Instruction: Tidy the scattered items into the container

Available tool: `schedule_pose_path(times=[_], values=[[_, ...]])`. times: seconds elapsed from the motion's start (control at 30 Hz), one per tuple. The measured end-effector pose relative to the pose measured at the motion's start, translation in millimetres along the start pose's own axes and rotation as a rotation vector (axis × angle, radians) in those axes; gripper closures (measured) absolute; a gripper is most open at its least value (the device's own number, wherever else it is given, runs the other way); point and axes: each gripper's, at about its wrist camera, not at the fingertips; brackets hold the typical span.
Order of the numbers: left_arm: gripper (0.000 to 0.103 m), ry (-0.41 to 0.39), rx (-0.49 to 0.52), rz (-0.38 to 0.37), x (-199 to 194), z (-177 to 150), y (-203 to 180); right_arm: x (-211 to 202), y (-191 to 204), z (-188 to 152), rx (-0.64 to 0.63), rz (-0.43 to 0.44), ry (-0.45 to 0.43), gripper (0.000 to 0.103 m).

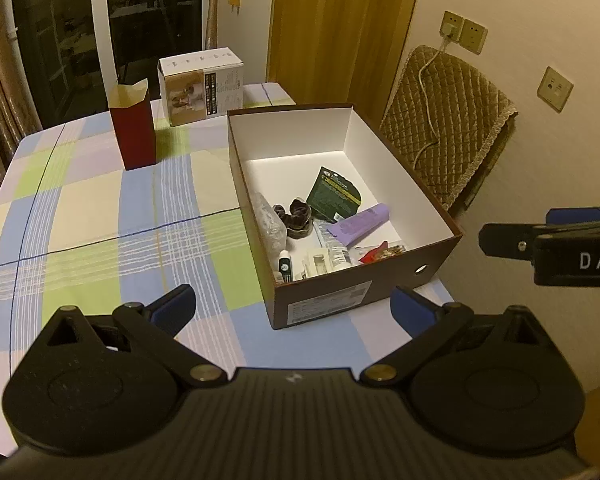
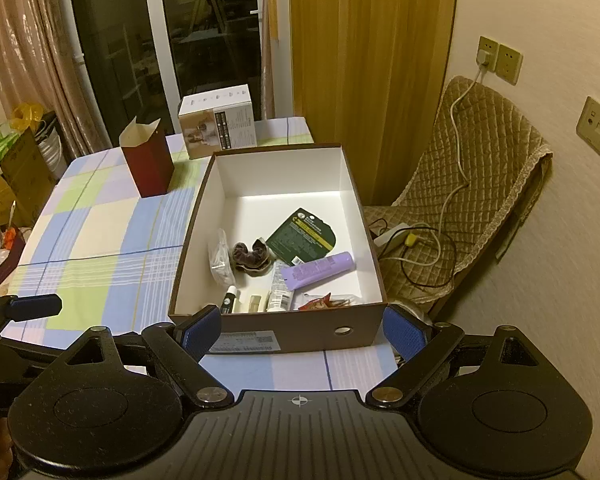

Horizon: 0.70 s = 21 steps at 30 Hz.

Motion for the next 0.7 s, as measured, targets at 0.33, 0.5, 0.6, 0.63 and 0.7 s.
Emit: schedule_pose_path(times=[0.33, 0.5, 0.6, 0.63, 0.7], values=[[0.001, -0.005, 0.005, -0.006, -8, 4, -6, -9, 1, 3, -0.001, 0.006, -0.017, 0.01], [0.001, -0.009, 0.005, -0.011, -11, 5, -8, -16, 3, 3, -0.014, -0.006, -0.027, 0.01], [0.001, -0.005, 0.006, -0.016, -13, 4, -9, -20, 3, 3, -0.018, -0.008, -0.032, 0.01], [0.001, -0.005, 0.006, -0.018, -14, 4, -9, -21, 4, 3, -0.018, -0.009, -0.034, 0.01], [0.001, -0.008, 0.013, -0.021, -15, 4, -10, -23, 3, 2, -0.017, -0.009, -0.036, 0.01]])
Point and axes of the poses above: each gripper's, at about its wrist camera, not at the fingertips, and x roughly the way its jaws point, y to its left, z to its top, and after that the axes turned 12 degrees about z, right-handed
